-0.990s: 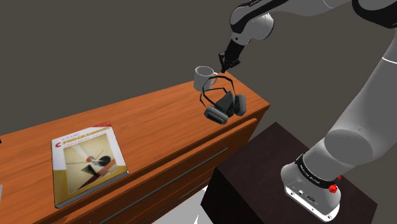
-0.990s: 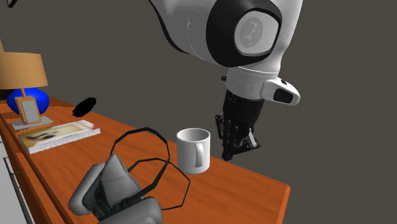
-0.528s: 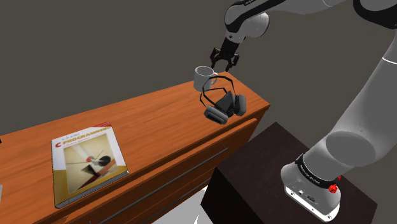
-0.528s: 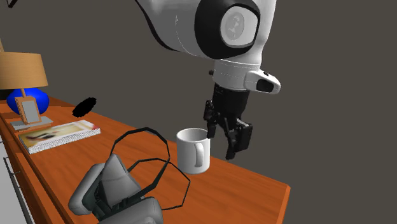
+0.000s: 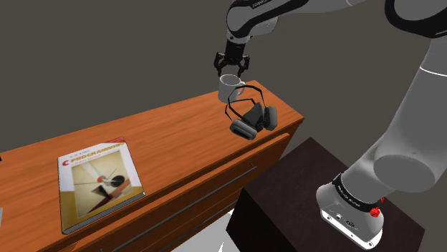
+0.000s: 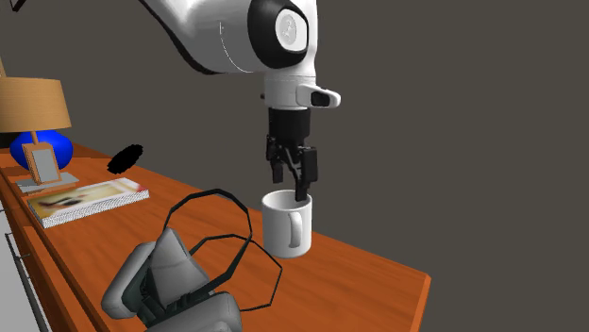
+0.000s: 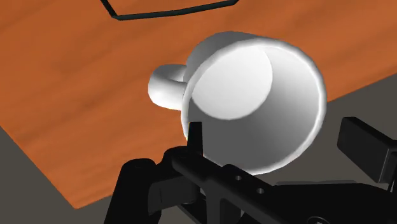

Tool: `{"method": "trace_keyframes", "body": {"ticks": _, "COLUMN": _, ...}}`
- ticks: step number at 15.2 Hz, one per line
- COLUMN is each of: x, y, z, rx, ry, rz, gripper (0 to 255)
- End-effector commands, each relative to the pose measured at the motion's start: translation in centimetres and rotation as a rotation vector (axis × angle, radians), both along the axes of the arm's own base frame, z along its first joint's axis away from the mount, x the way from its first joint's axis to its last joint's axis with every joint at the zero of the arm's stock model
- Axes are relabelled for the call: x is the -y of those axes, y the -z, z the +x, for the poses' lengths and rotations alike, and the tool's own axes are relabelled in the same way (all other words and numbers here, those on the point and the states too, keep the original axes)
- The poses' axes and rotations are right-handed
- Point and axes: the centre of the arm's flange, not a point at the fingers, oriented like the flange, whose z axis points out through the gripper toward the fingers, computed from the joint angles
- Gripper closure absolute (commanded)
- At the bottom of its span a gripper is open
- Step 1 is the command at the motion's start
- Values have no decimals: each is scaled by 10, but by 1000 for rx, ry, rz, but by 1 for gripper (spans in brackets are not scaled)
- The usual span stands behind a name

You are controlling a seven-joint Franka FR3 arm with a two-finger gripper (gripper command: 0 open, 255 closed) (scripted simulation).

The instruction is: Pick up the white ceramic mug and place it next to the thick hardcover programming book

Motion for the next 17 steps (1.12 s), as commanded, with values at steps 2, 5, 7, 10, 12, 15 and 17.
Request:
{"method": "trace_keyframes", "body": {"ticks": 2, "x": -48, "y": -4, "z": 10, "rx": -19, "ry": -11, "rz": -59, "gripper": 0}}
{"method": "trace_keyframes", "body": {"ticks": 5, "x": -49, "y": 6, "z": 11, "rx": -20, "ry": -11, "rz": -61, "gripper": 0}}
{"method": "trace_keyframes", "body": {"ticks": 7, "x": -49, "y": 17, "z": 11, "rx": -20, "ry": -11, "rz": -61, "gripper": 0}}
{"method": "trace_keyframes", "body": {"ticks": 10, "x": -49, "y": 36, "z": 11, "rx": -20, "ry": -11, "rz": -61, "gripper": 0}}
{"method": "trace_keyframes", "body": {"ticks": 12, "x": -49, "y": 36, "z": 11, "rx": -20, "ry": -11, "rz": -61, "gripper": 0}}
{"method": "trace_keyframes", "body": {"ticks": 15, "x": -49, "y": 36, "z": 11, "rx": -20, "ry": -11, "rz": -61, "gripper": 0}}
{"method": "trace_keyframes", "body": {"ticks": 17, "x": -49, "y": 36, "z": 11, "rx": -20, "ry": -11, "rz": -61, "gripper": 0}}
